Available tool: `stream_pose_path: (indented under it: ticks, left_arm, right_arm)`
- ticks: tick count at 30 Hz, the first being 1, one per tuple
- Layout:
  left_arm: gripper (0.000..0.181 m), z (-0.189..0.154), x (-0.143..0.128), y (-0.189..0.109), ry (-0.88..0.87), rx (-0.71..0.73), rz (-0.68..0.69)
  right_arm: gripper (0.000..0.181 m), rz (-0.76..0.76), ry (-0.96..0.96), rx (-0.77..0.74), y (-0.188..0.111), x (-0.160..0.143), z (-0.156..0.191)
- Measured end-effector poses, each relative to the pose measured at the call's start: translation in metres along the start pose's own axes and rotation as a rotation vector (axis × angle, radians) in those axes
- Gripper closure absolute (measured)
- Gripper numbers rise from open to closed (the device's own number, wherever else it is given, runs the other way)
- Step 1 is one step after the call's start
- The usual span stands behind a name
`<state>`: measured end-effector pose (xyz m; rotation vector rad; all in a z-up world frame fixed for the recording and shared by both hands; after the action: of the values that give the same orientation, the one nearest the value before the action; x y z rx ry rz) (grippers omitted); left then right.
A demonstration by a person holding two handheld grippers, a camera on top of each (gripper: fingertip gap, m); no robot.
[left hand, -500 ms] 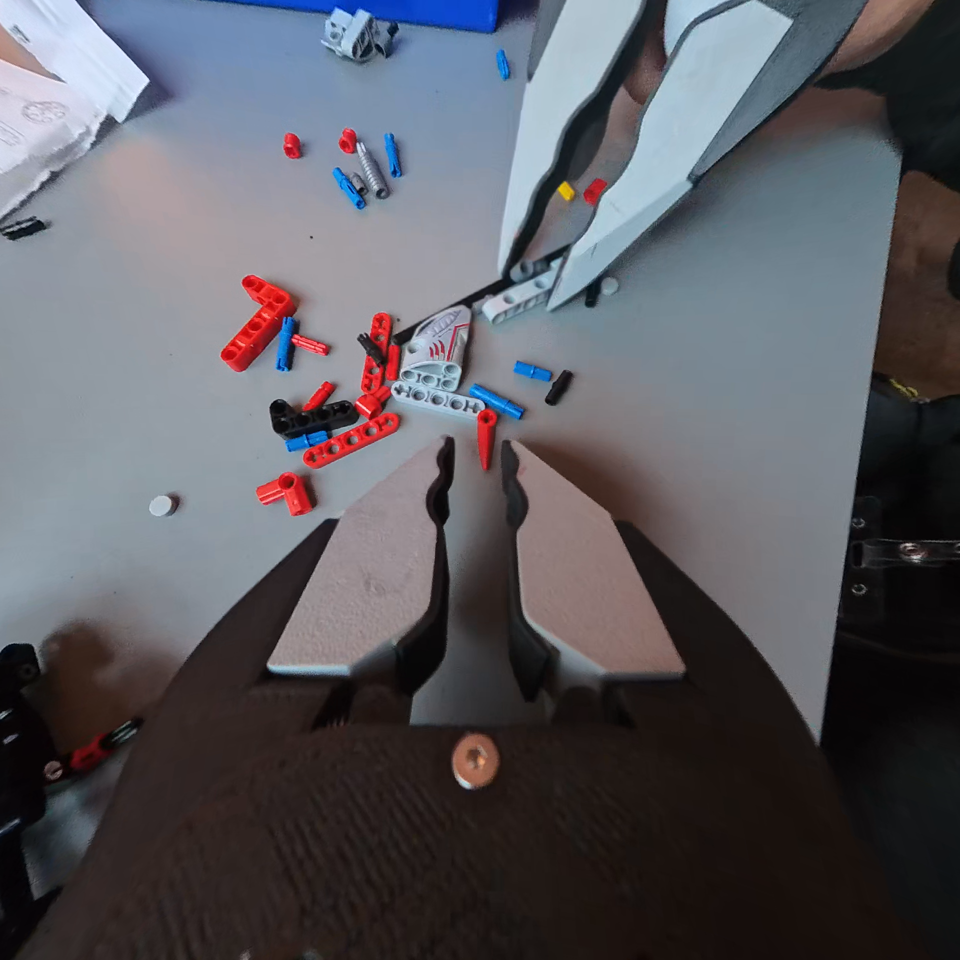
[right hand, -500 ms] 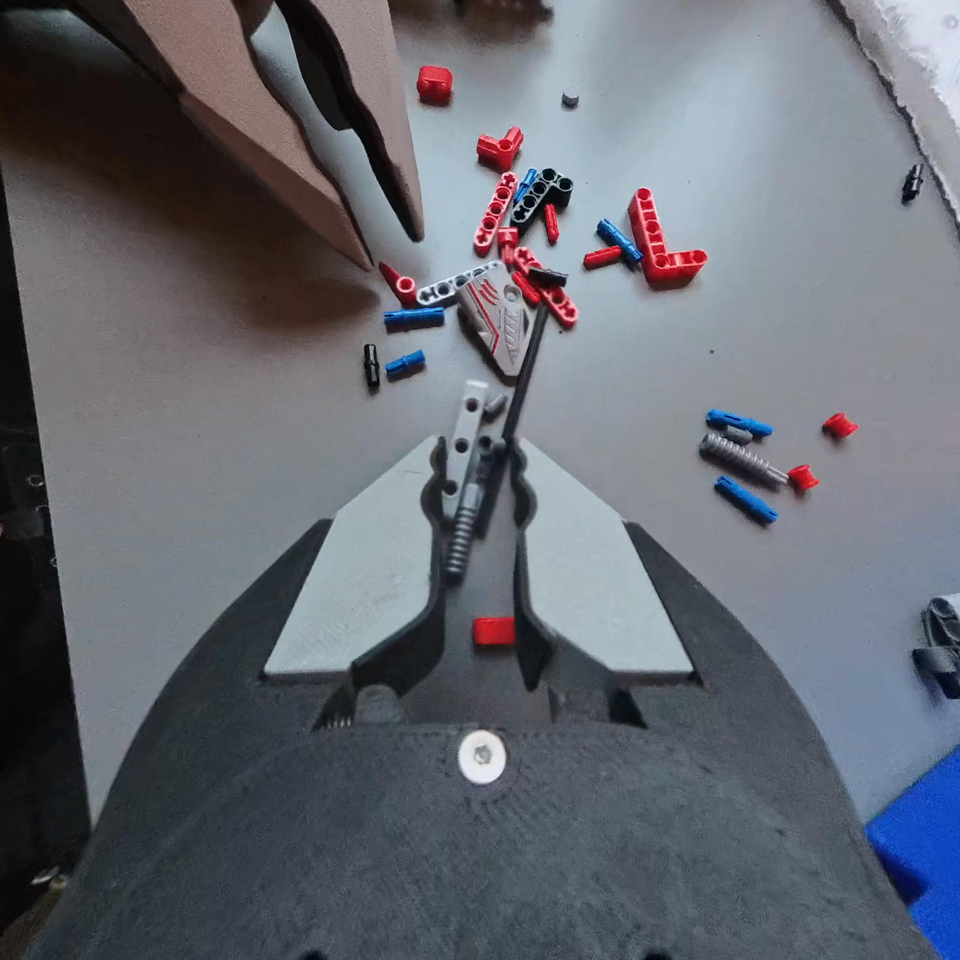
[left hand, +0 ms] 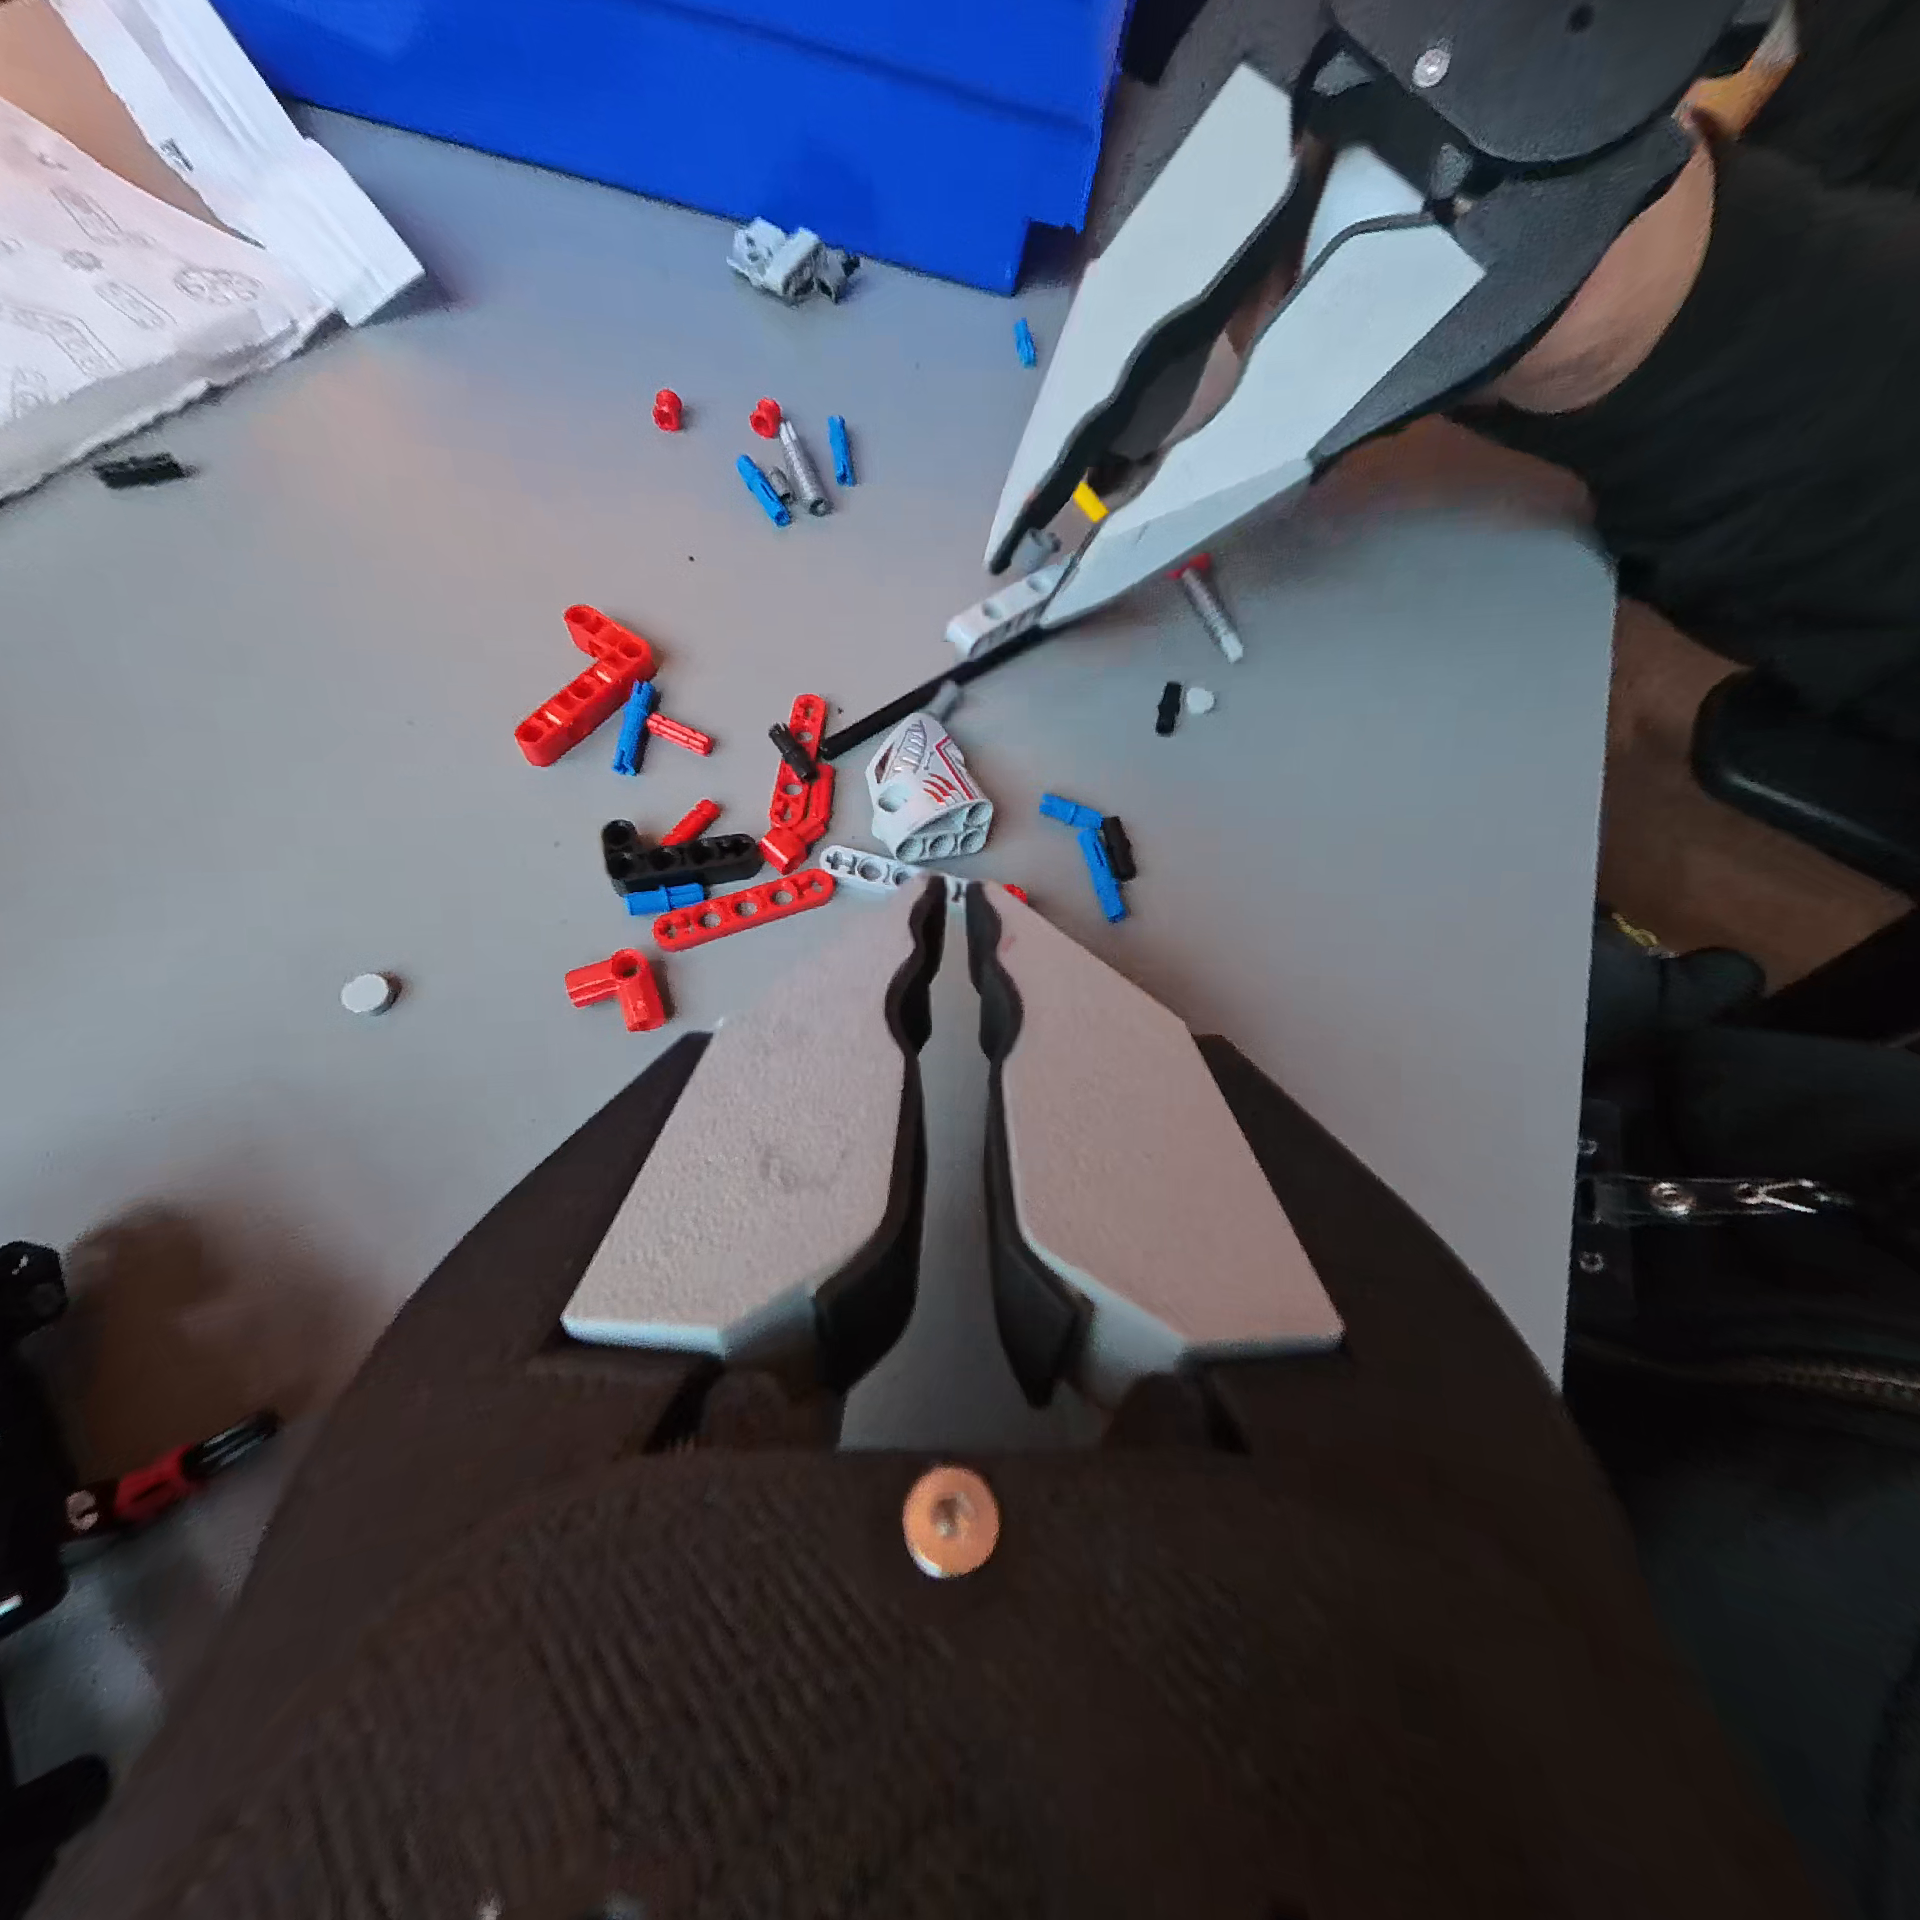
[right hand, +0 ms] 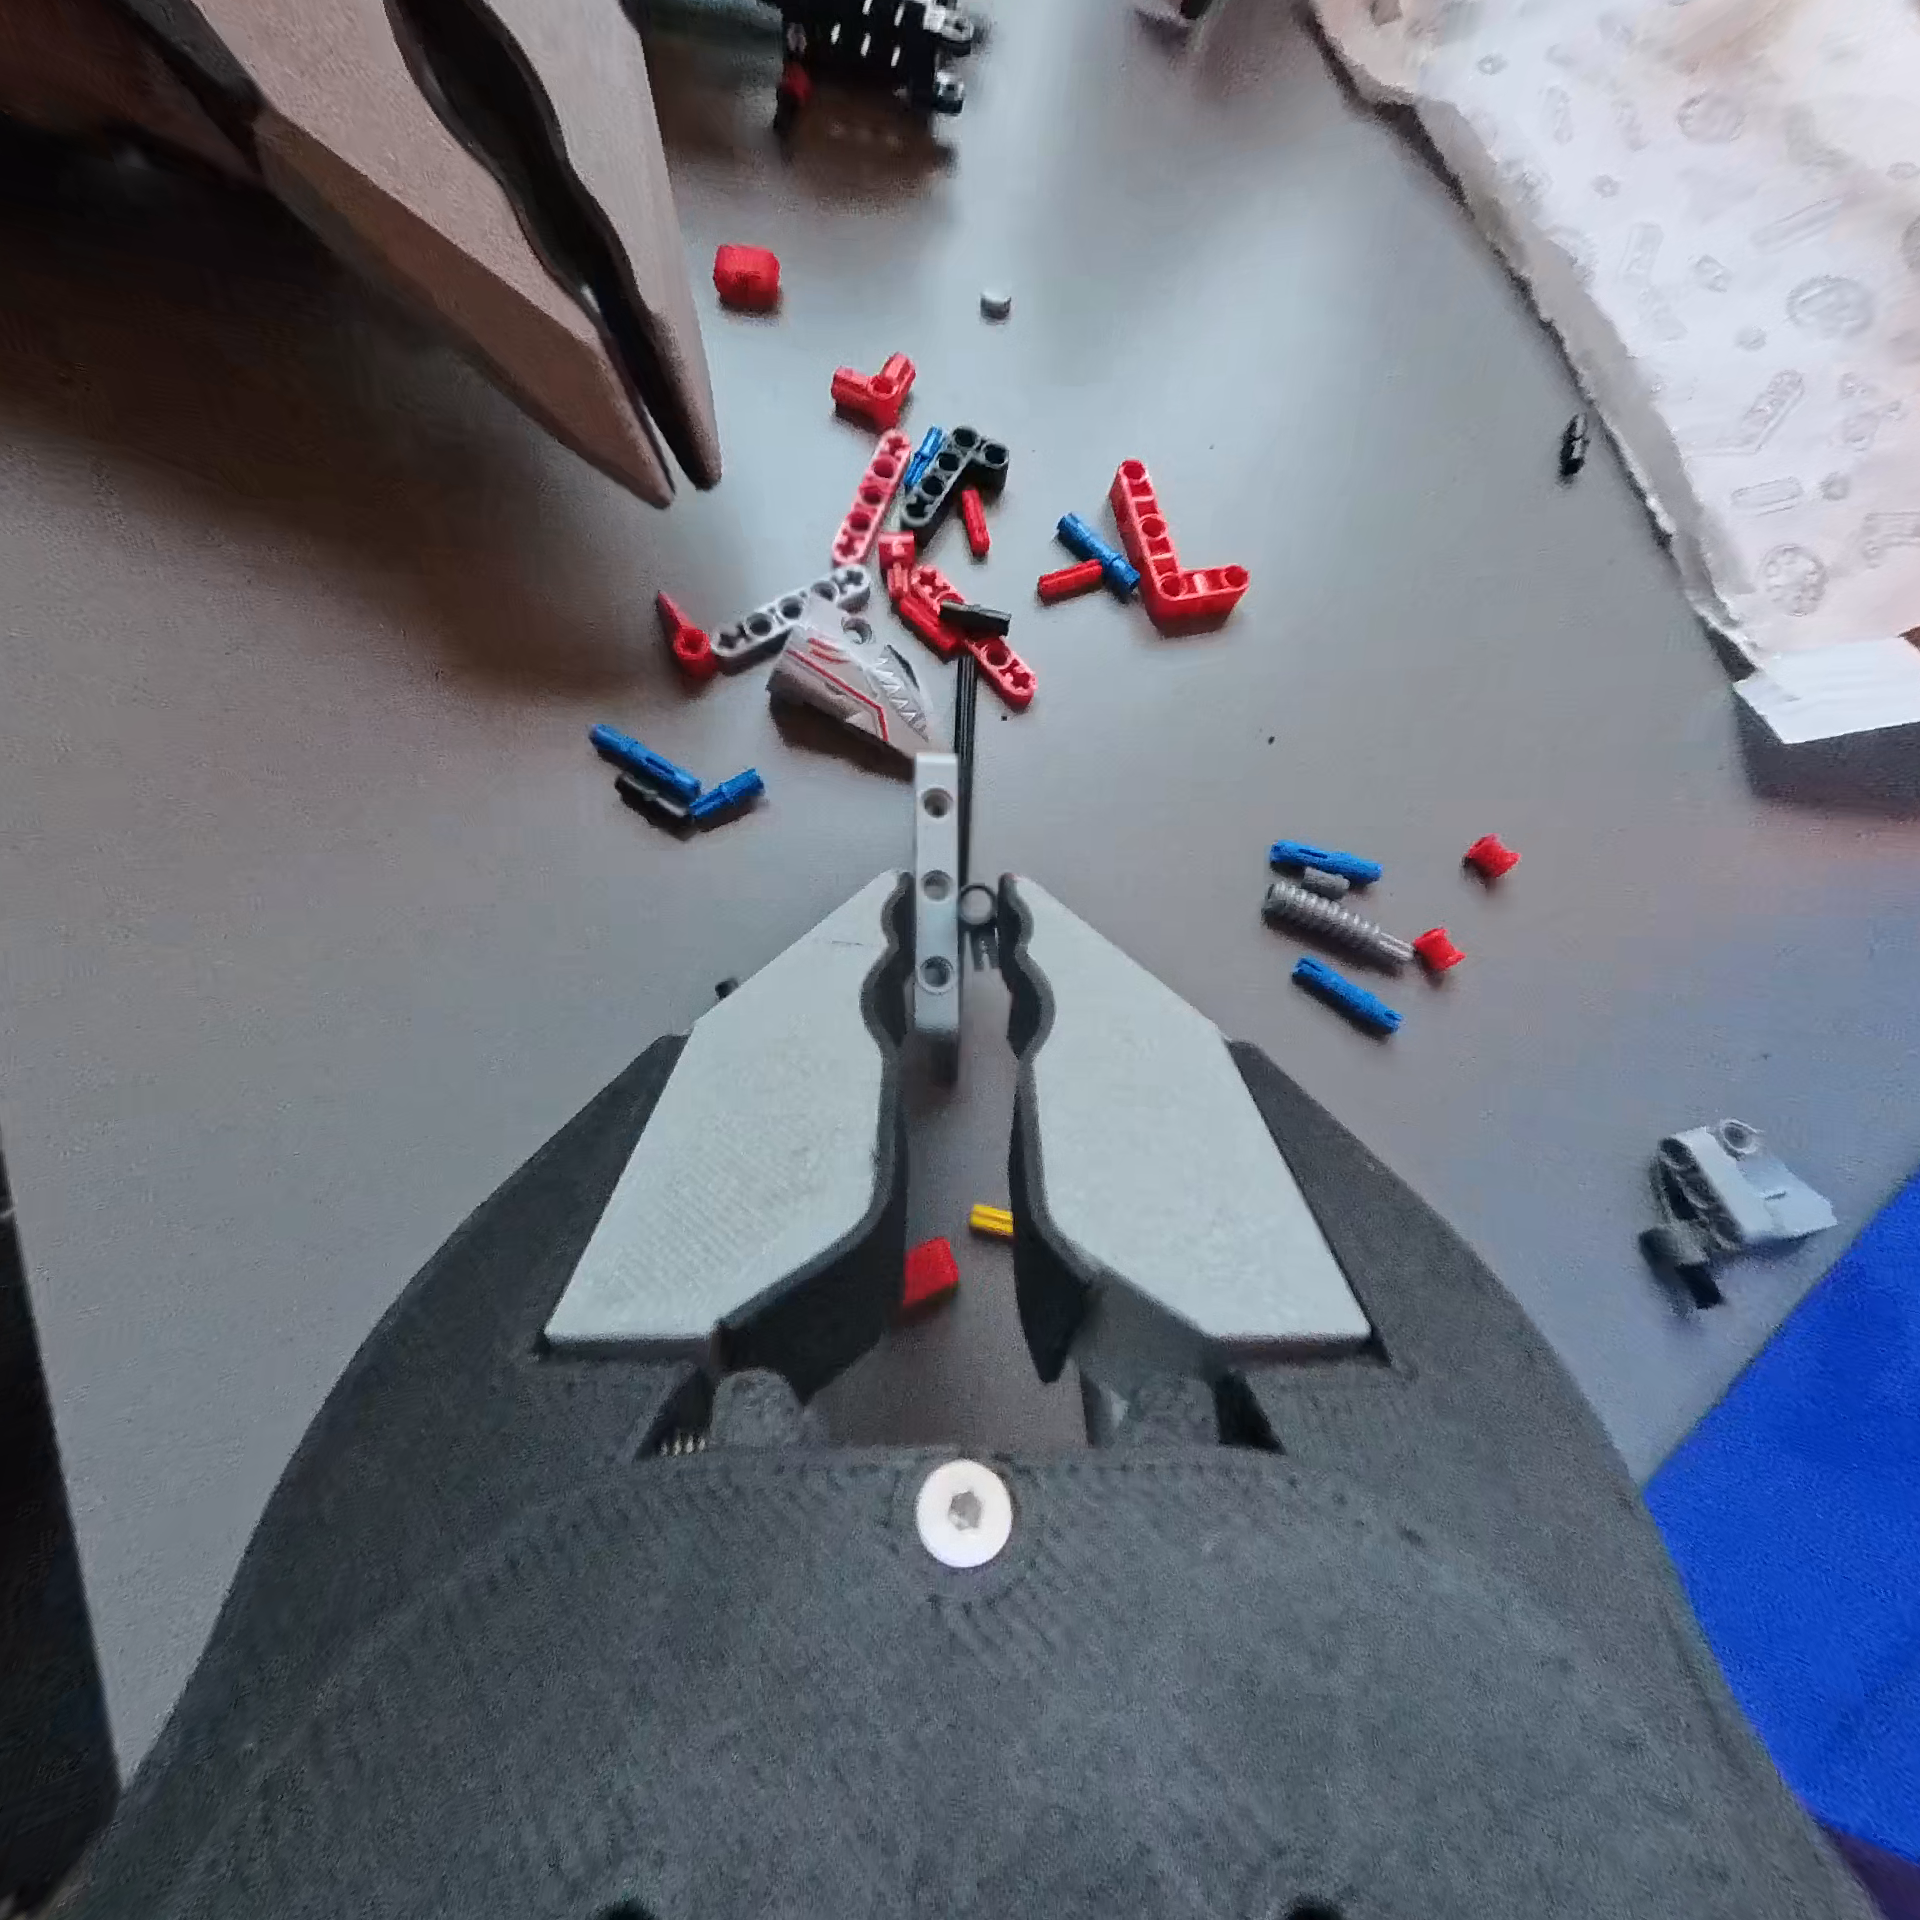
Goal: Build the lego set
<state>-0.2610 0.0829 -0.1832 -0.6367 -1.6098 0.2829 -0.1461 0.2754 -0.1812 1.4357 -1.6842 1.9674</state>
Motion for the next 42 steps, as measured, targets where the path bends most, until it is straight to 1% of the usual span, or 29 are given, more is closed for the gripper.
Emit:
stream_pose_path:
  ticks: [3, 6, 9, 11, 12, 15, 18, 21, 24, 27, 29, 30, 32, 34, 36, 40, 42]
  left_arm:
    - [0.181, 0.002, 0.001, -0.005, -0.025, -0.024, -0.05]
    - [0.181, 0.005, 0.001, -0.007, -0.047, -0.044, -0.073]
    - [0.181, 0.005, 0.002, -0.008, -0.044, -0.041, -0.087]
    - [0.18, 0.005, 0.002, -0.009, -0.039, -0.034, -0.097]
    - [0.18, 0.005, 0.002, -0.009, -0.037, -0.032, -0.1]
    - [0.178, 0.005, 0.002, -0.009, -0.036, -0.03, -0.102]
    - [0.177, 0.005, 0.002, -0.01, -0.032, -0.026, -0.112]
    - [0.175, 0.005, 0.002, -0.011, -0.037, -0.031, -0.121]
    - [0.175, 0.006, 0.002, -0.012, -0.043, -0.037, -0.127]
    - [0.175, 0.006, 0.002, -0.012, -0.044, -0.036, -0.128]
    - [0.174, 0.006, 0.002, -0.012, -0.042, -0.035, -0.125]
    - [0.174, 0.006, 0.002, -0.012, -0.041, -0.034, -0.123]
    - [0.174, 0.006, 0.002, -0.012, -0.039, -0.032, -0.123]
    - [0.174, 0.006, 0.002, -0.012, -0.04, -0.032, -0.123]
    - [0.174, 0.006, 0.002, -0.012, -0.041, -0.031, -0.125]
    - [0.174, 0.006, 0.002, -0.012, -0.04, -0.027, -0.128]
    - [0.172, 0.006, 0.002, -0.012, -0.038, -0.02, -0.13]
  right_arm:
    - [0.169, -0.05, 0.014, -0.073, -0.022, 0.011, -0.012]
    - [0.169, -0.109, 0.037, -0.193, -0.058, 0.024, -0.038]
    - [0.169, -0.144, 0.111, -0.34, -0.098, 0.03, -0.081]
    - [0.169, -0.122, 0.153, -0.456, -0.119, 0.025, -0.118]
    - [0.169, -0.087, 0.182, -0.496, -0.125, 0.018, -0.138]
    - [0.169, 0.048, 0.304, -0.485, -0.124, -0.011, -0.183]
    - [0.161, 0.098, 0.377, -0.467, -0.117, -0.032, -0.201]
    - [0.152, 0.079, 0.455, -0.412, -0.113, -0.042, -0.205]
    - [0.153, 0.162, 0.521, -0.387, -0.108, -0.055, -0.208]
    - [0.152, 0.133, 0.527, -0.329, -0.104, -0.055, -0.203]
    - [0.149, 0.236, 0.524, -0.351, -0.104, -0.057, -0.203]
    - [0.148, 0.221, 0.51, -0.367, -0.106, -0.054, -0.201]
    - [0.148, 0.108, 0.497, -0.321, -0.106, -0.043, -0.19]
    - [0.143, 0.119, 0.477, -0.312, -0.103, -0.036, -0.181]
    - [0.141, 0.105, 0.416, -0.352, -0.103, -0.024, -0.171]
    - [0.143, -0.052, 0.287, -0.402, -0.11, 0.019, -0.143]
    - [0.144, -0.101, 0.193, -0.406, -0.104, 0.045, -0.124]
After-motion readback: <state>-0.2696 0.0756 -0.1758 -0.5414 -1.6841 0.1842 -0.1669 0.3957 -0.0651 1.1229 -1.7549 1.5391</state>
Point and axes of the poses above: each gripper's, where its closed fingertips meet, y out along the fingers, x out of its top, z = x × y across the jaws, the point moved 10 cm from there along -y, back along the fingers
